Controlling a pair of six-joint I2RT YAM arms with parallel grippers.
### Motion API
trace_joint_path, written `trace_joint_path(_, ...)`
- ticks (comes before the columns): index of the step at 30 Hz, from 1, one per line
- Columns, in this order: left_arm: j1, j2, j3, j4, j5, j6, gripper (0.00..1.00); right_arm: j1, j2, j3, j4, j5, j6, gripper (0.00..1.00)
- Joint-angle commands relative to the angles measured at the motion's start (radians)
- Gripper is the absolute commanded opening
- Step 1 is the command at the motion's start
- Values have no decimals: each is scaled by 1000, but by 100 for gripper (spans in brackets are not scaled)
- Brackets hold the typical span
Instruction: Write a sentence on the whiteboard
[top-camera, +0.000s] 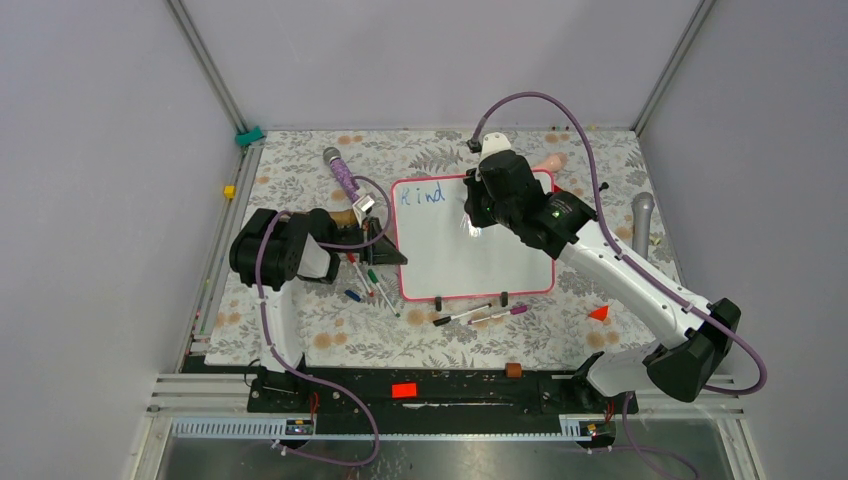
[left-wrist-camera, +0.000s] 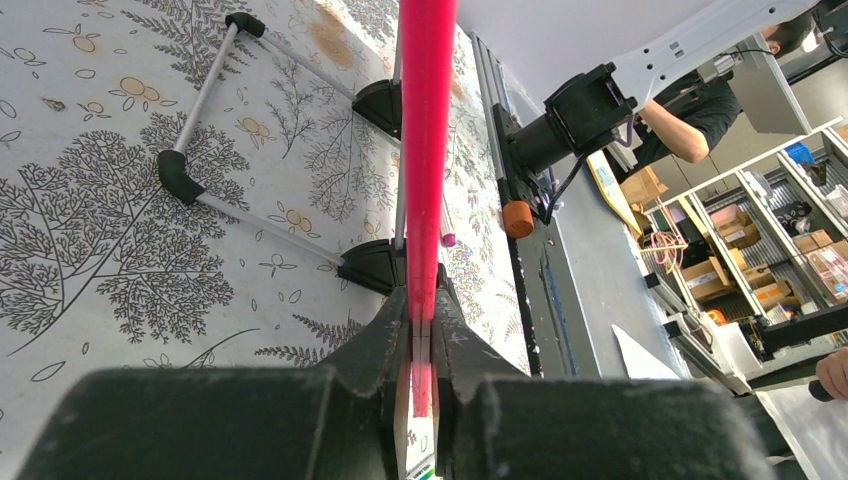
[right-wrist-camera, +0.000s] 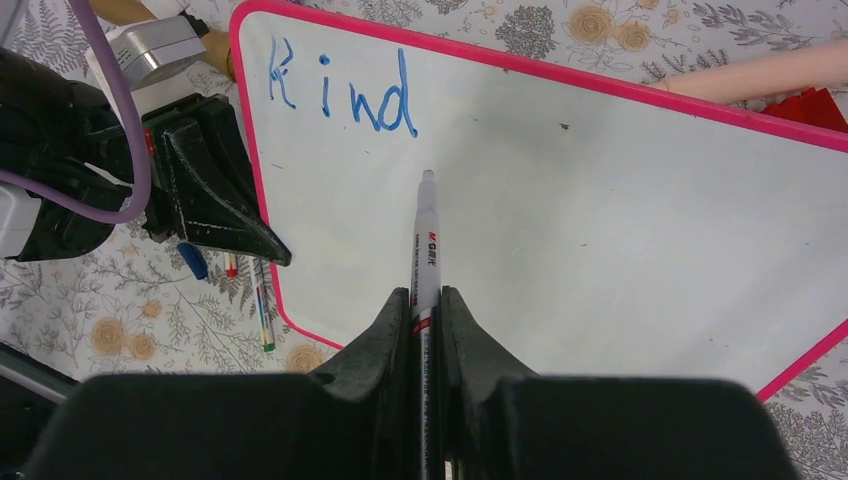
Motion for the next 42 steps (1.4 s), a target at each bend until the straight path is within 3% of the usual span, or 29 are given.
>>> trace_joint_path(1, 2, 40, 10, -1, 53, 4, 0, -4, -17, 20, 27, 31, 17, 0)
trace_joint_path(42, -7, 17, 9, -1, 63, -5, 0, 35, -14, 51, -68, 62, 90, 0)
